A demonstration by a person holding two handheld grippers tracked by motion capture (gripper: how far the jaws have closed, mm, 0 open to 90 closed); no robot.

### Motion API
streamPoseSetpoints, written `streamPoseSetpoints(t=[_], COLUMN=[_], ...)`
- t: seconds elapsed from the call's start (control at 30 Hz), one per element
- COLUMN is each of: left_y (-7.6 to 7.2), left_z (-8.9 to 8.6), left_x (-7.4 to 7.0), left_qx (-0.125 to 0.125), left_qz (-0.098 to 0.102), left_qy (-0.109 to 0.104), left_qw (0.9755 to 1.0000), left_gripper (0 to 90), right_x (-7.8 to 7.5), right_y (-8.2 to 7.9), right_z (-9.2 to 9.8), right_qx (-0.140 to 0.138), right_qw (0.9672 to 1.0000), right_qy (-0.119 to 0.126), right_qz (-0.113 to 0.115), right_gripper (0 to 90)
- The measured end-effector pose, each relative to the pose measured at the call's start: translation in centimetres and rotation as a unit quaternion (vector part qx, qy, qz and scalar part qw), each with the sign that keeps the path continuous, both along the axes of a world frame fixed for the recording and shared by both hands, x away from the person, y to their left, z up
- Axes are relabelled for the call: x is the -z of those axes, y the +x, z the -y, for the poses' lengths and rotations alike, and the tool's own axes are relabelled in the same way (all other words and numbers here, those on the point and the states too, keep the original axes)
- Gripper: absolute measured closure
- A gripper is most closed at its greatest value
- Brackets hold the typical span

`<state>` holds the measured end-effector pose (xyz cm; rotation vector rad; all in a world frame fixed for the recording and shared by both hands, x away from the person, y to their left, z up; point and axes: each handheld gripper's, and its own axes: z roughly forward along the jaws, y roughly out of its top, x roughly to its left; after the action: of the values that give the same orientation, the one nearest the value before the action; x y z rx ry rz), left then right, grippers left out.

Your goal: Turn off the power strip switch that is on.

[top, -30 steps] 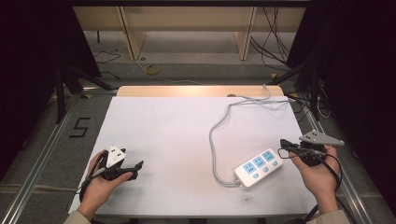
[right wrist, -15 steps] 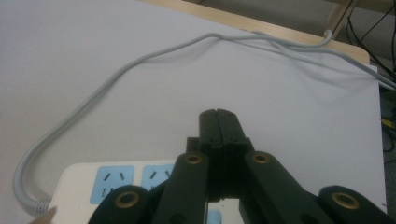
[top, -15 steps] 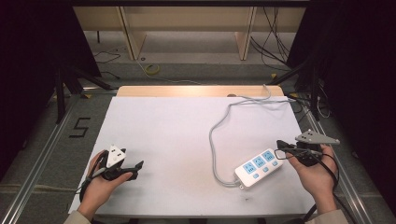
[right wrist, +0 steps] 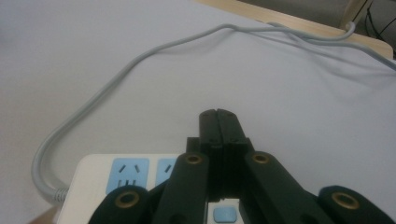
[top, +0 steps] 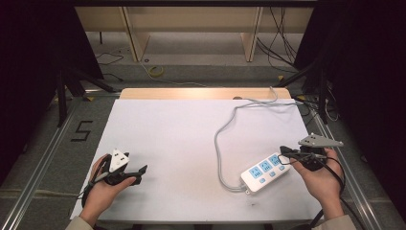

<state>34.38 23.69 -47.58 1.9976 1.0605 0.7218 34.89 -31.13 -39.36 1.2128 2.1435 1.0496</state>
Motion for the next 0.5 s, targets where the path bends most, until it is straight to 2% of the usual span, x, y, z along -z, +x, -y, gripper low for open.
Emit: streamPoseSetpoints(t=[0.5], left_y=[-0.01], left_z=[0.02], left_x=[0.02], left_qx=[0.0], left_qz=[-0.002], left_qy=[0.002], left_qw=[1.0], left_gripper=[19.1], right_x=[0.14], right_y=[0.2], right_z=[-0.98], right_qx=[-0.024], right_qw=[0.9994], right_qy=[-0.011], right_qz=[-0.022], right_gripper=[90.0])
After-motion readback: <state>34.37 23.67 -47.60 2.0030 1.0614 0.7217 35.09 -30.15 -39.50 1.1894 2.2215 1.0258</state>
